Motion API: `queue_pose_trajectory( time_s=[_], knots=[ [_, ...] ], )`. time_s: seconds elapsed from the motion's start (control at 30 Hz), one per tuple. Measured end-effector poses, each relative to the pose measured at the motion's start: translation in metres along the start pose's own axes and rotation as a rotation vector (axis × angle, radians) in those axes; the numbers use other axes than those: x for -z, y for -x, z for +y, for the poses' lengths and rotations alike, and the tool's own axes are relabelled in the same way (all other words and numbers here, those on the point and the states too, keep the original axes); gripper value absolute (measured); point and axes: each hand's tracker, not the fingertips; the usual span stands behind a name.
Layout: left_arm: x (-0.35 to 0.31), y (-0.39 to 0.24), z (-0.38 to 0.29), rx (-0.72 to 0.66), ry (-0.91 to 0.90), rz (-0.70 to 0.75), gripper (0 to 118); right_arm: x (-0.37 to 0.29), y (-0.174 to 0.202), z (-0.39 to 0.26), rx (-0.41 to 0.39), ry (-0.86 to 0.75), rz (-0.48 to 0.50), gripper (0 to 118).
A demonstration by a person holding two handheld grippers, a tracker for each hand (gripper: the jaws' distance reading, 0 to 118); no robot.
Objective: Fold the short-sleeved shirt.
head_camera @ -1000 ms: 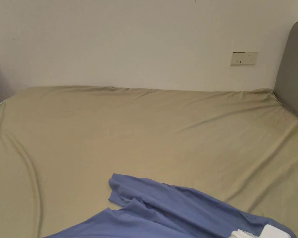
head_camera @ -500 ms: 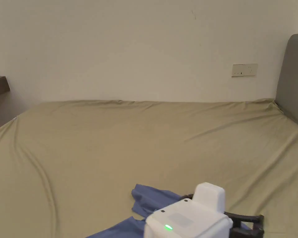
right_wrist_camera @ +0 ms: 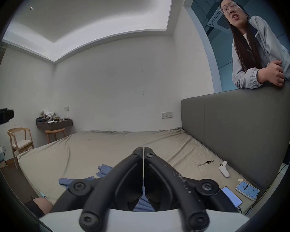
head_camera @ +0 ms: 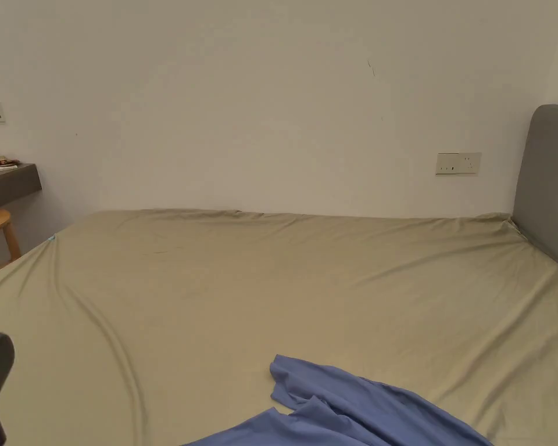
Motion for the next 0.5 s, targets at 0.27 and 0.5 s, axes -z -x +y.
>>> queue_pose_trajectory(
  time_s=[0.27, 0.5],
  knots=[
    [0.022, -0.003, -0.038, -0.095, 0.135, -0.131, 0, -0.009, 0.018, 0.014, -0.010, -0.012, 0.011, 4],
    [0.113, -0.008, -0.086, -0.073, 0.405, -0.135, 39, 0.002, 0.024, 0.010, 0.000, -0.007, 0.039, 4]
  ],
)
